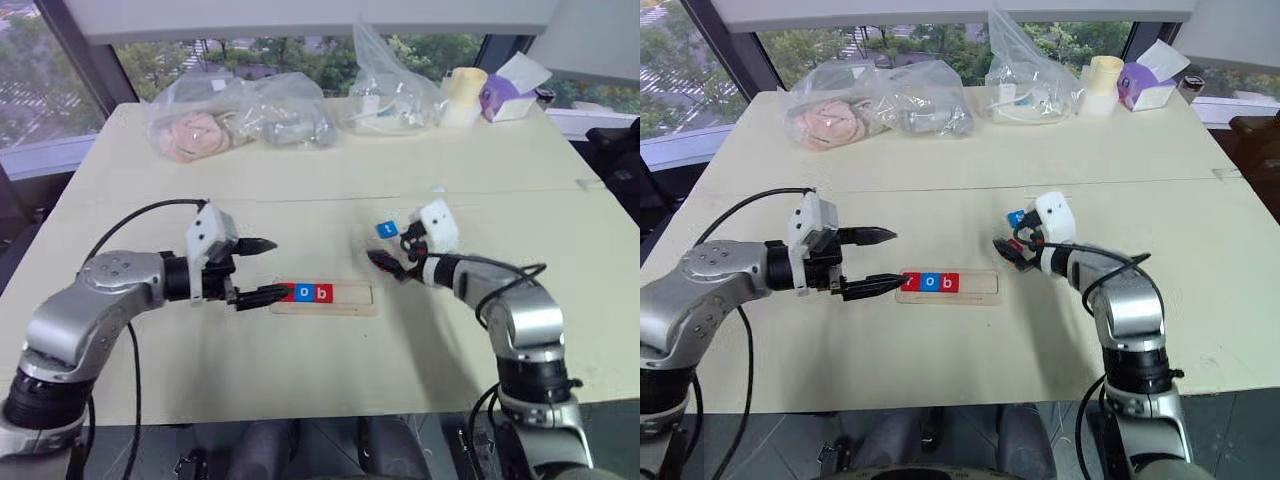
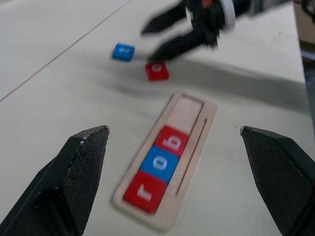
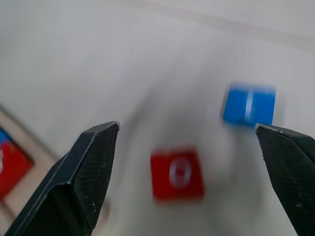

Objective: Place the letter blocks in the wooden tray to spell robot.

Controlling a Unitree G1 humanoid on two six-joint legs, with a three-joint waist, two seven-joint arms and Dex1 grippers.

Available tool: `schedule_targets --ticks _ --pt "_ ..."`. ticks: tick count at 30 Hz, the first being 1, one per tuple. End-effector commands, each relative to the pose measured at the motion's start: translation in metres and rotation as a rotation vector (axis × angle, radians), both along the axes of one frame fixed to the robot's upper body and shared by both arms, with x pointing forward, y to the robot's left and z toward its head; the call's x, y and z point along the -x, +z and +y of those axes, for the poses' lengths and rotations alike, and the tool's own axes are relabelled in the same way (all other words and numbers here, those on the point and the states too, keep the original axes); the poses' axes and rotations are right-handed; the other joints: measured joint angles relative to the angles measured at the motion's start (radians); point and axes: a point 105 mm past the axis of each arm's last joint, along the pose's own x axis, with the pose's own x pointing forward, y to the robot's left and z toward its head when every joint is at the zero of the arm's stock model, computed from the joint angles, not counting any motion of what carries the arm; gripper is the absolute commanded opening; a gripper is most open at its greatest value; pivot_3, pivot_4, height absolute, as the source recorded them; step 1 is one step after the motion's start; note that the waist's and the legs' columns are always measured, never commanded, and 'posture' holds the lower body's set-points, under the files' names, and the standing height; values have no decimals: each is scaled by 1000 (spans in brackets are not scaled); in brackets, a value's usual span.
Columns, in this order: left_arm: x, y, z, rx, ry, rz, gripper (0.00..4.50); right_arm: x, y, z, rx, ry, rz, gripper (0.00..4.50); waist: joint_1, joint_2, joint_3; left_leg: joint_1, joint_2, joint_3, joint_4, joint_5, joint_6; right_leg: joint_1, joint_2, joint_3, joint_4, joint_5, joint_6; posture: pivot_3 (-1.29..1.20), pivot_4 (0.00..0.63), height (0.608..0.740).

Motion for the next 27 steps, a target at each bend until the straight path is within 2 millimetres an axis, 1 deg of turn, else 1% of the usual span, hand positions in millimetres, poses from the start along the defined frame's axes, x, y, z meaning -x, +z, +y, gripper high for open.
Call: schedule_targets --ticks 1,7,10,11,13,15,16,18,20,22,24,27 --pt "-2 5 -8 24 -19 -17 4500 3 12 9 -8 -7 -57 4480 0 0 0 0 0 0 0 0 0 0 0 0 0 0 0 0 150 740" --pt "-4 -2 -12 9 -27 -6 4500 -5 -10 12 47 -43 -35 4480 1 0 0 2 0 0 1 0 0 1 0 0 1 0 -1 0 150 740" --pt "-6 -4 -7 -2 -6 -5 4500 -5 -27 9 147 -40 -10 3668 1 0 0 2 0 0 1 0 0 1 0 0 1 0 -1 0 150 740" --pt "-6 -5 -5 -3 1 -4 4500 -5 -29 9 151 -39 -8 3231 2 0 0 2 0 0 1 0 0 1 0 0 1 0 -1 0 150 740" --pt "-6 -5 -4 -6 6 -4 4500 -7 -28 9 148 -42 -18 2137 2 0 0 3 0 0 0 0 0 3 0 0 1 0 -1 0 150 740" --pt "-6 -6 -4 -9 8 -4 4500 -8 -27 10 154 -45 -31 1212 2 -1 0 4 1 0 0 0 0 3 1 0 1 0 -1 0 150 740" --pt "-5 -6 -4 -10 8 -4 4500 -9 -25 10 147 -52 -35 1202 2 -1 0 5 1 0 0 0 0 4 1 0 1 0 -1 0 150 740" --pt "-3 -8 -5 -12 3 -2 4500 -13 -12 5 112 -108 -77 1202 2 -1 0 5 1 0 0 0 0 4 1 0 1 -1 -3 0 150 740" --pt "-1 -9 -7 -27 -10 -8 4500 -16 4 -10 90 -216 -131 1202 3 0 0 5 1 0 0 0 0 4 1 0 1 -1 -3 0 150 740" --pt "0 -11 -9 -48 -25 -16 4500 -14 14 -25 63 -322 -147 1202 6 0 0 5 1 0 0 0 0 4 1 0 1 -1 -3 0 150 740" --pt "0 -12 -12 -59 -42 -19 4500 -7 19 -37 42 -413 -146 1202 8 0 0 4 0 0 0 0 0 4 1 0 1 0 -1 0 150 740" --pt "2 -18 -18 -87 -84 -25 4500 18 10 -37 29 -464 -86 1202 9 0 0 4 0 -1 -1 0 0 3 1 0 1 0 -1 0 150 740"
